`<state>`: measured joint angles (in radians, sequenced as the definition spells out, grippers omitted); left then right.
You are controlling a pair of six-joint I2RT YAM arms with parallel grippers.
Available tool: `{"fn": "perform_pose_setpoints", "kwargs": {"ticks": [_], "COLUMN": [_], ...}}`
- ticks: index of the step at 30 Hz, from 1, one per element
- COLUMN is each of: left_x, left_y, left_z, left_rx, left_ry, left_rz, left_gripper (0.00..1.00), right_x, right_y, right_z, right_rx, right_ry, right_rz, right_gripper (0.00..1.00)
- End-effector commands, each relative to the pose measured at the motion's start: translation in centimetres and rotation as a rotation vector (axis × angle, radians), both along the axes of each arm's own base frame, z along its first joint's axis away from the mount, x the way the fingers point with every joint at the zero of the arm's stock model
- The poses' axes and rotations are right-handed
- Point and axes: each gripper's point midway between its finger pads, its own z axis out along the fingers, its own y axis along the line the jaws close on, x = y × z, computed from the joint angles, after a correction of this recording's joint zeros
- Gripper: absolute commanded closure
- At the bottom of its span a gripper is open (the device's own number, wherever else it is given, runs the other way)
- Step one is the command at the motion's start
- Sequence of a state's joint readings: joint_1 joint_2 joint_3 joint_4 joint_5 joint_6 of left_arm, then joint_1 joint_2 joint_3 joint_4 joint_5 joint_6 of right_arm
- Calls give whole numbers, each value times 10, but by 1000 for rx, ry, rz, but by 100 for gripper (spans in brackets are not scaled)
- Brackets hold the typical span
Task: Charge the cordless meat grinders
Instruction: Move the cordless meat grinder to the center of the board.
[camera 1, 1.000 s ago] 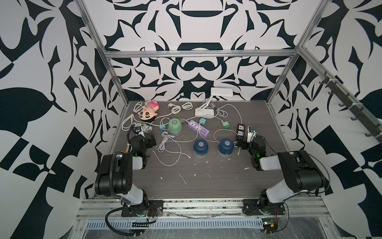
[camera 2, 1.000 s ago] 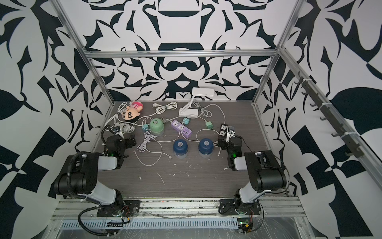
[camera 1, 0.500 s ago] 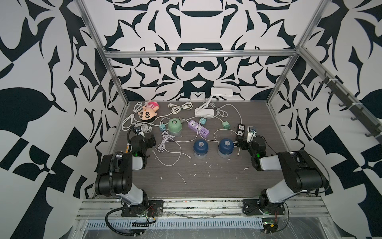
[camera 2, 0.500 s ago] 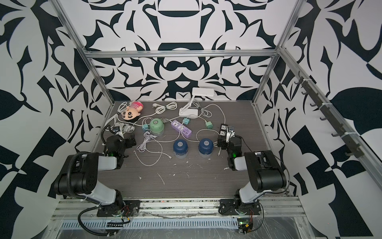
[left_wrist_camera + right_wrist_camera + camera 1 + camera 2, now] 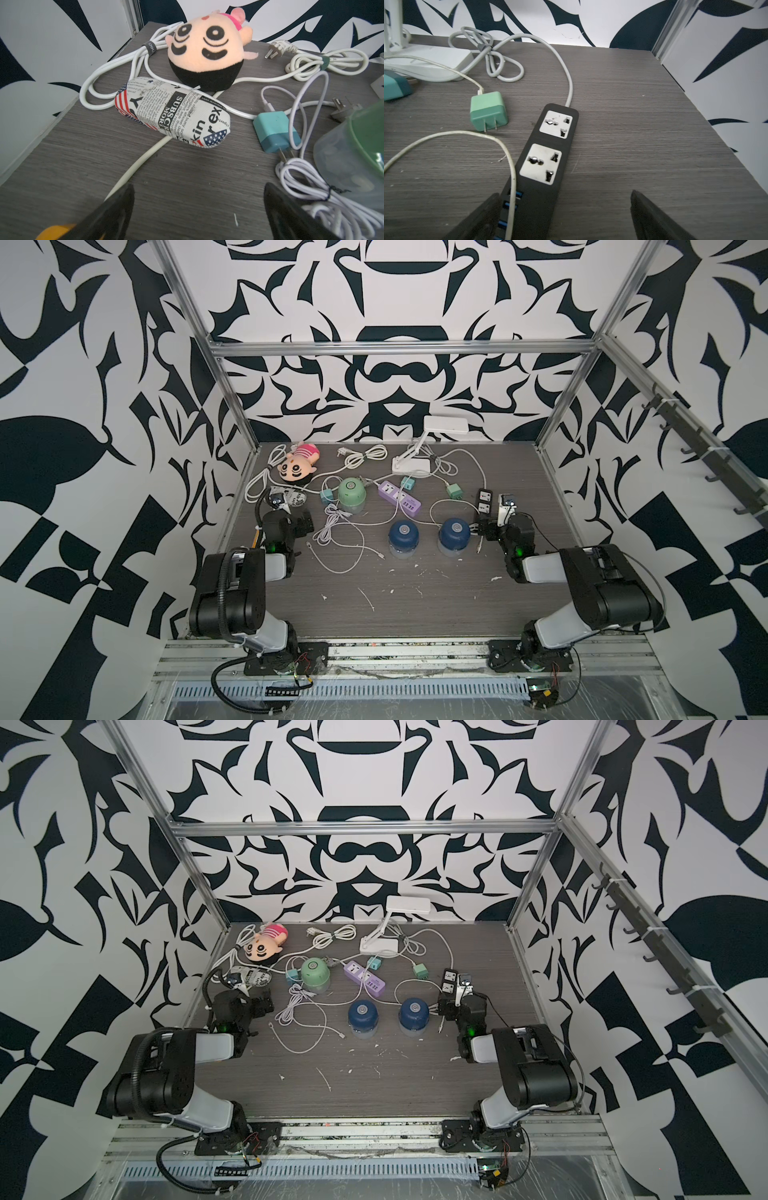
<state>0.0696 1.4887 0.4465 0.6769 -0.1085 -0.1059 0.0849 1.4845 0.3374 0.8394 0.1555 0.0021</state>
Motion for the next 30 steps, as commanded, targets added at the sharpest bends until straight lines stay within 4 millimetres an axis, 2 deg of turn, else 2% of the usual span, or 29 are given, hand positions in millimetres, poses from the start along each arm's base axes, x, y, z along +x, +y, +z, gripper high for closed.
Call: {"fn": "perform_pose_setpoints", "kwargs": {"ticks": [1,3,6,8,9,11,13,14,16,19,22,25,27,30], "left_x": [7,4,-6,-17,-25,-40,-63,-74,-89,-101,-104,-109,-118,-135], "left_y": [-6,-5,-2,-3,-1,4,19,24,19,-9,-41,-73,-94,-125], "left_z": [35,59,110,138,151,171,187,191,201,206,193,170,154,136], "left_rx": [-11,-25,-94,-163,-208,-268,-338,-364,-395,-484,-580,-666,-657,-613], "left_ry": [4,-31,-142,-181,-185,-184,-190,-183,-174,-120,-16,122,190,226], "left_rz": [-33,-14,39,65,97,159,293,346,328,203,63,-35,-68,-109], "left_gripper": [0,1,1,1,1,1,1,1,1,1,1,1,1,1], "right_x": [-3,-10,-24,-42,-50,-55,-57,-59,-64,-70,-78,-81,-83,-84], "right_y": [-18,-22,-35,-51,-52,-35,1,14,38,69,90,108,120,130], "right_z": [41,55,84,94,101,110,119,122,124,118,106,98,93,86], "right_rx": [0,13,91,164,212,297,419,463,564,646,565,422,371,322], "right_ry": [-47,-11,1,38,62,114,169,197,271,410,549,628,669,705], "right_rz": [-119,-145,-260,-403,-439,-362,-188,-128,-43,39,44,43,56,39], "right_gripper": [1,1,1,0,1,9,25,30,33,33,32,22,1,1]}}
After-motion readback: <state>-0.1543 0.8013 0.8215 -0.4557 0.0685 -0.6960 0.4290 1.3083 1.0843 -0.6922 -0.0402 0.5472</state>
